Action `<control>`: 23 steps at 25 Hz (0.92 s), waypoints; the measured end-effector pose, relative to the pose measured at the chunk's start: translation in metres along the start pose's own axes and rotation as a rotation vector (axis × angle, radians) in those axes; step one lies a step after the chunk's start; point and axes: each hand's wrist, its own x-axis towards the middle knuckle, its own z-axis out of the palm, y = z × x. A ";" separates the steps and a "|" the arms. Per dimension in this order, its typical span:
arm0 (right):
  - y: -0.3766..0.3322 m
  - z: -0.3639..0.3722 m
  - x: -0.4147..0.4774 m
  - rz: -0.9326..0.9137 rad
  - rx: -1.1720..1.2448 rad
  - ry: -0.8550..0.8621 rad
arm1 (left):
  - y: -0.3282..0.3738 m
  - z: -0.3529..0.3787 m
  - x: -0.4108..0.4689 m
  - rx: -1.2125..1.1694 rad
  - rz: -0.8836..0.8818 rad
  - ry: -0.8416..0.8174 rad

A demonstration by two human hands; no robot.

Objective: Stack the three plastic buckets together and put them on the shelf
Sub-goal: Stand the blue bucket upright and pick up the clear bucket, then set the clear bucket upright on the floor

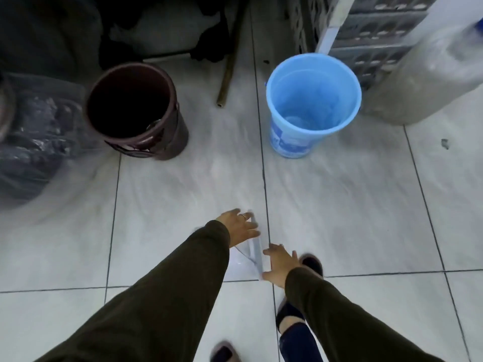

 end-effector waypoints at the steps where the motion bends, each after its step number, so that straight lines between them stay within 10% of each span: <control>1: -0.005 0.024 0.006 0.033 0.136 -0.014 | 0.005 0.009 0.008 -0.013 -0.010 -0.010; 5: -0.027 0.068 0.015 0.031 0.624 0.205 | 0.015 0.021 0.011 -0.016 -0.066 0.019; 11: -0.043 0.024 -0.002 -0.302 -0.118 0.646 | -0.024 0.043 -0.058 0.074 0.000 0.232; 23: -0.012 0.002 0.014 -0.287 -0.500 0.324 | 0.033 0.079 -0.056 -0.363 -0.317 -0.088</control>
